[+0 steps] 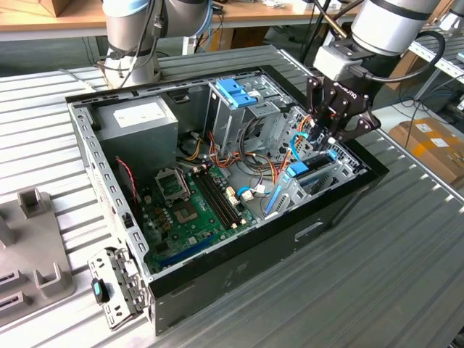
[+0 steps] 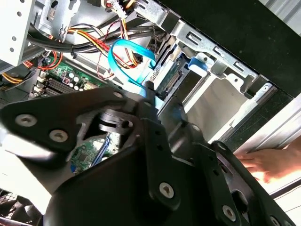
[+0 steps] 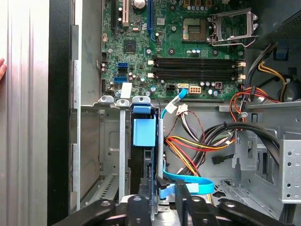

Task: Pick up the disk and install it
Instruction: 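Insert the first disk wire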

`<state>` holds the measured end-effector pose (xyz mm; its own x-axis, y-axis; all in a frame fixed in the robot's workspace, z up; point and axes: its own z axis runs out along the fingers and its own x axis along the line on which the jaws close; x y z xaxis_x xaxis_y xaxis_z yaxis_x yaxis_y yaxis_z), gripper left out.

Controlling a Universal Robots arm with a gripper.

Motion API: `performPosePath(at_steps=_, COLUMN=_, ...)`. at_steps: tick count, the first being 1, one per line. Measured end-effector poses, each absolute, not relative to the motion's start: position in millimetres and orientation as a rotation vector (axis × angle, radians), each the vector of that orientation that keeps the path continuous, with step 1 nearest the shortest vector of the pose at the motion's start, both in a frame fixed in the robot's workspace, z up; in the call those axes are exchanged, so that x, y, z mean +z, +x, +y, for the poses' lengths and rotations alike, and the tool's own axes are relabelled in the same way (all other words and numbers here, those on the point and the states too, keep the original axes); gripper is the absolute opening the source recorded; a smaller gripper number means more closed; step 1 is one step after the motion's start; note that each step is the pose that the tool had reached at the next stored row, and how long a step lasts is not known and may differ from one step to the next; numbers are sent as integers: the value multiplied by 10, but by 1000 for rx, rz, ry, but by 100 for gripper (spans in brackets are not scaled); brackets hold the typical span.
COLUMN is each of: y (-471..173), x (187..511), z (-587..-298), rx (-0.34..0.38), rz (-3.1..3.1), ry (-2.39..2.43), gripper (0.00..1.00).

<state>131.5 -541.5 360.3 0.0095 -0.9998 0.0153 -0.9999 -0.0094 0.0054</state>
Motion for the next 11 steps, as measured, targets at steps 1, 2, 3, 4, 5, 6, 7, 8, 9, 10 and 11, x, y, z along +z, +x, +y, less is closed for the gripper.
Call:
performPosePath(at_steps=1, y=1315, x=3603, z=-5415, rx=11, rz=-2201, ry=2222, gripper=27)
performPosePath(at_steps=2, y=1315, x=3603, z=-5415, rx=11, rz=-2201, ry=2222, gripper=27)
performPosePath(at_steps=3, y=1315, x=3602, z=-5415, rx=11, rz=-2201, ry=2222, gripper=22)
performPosePath(at_steps=4, y=1315, x=3602, z=-5415, rx=11, rz=-2201, ry=2222, gripper=16)
performPosePath(at_steps=5, y=1314, x=3603, z=-5415, rx=11, rz=-2201, ry=2222, gripper=16)
performPosePath(at_steps=6, y=1314, x=3602, z=-5415, rx=11, rz=-2201, ry=2222, gripper=16)
performPosePath(at_steps=7, y=1314, x=3602, z=-5415, rx=11, rz=-2201, ry=2222, gripper=16)
performPosePath(at_steps=8, y=1314, x=3603, z=-5415, rx=11, rz=-2201, ry=2222, gripper=16)
performPosePath(at_steps=9, y=1314, x=3602, z=-5415, rx=11, rz=-2201, ry=2222, gripper=16)
performPosePath(at_steps=10, y=1314, x=3602, z=-5415, rx=11, rz=-2201, ry=2222, gripper=16)
performPosePath(at_steps=11, y=1312, x=3602, z=-5416, rx=11, rz=-2200, ry=2222, gripper=16)
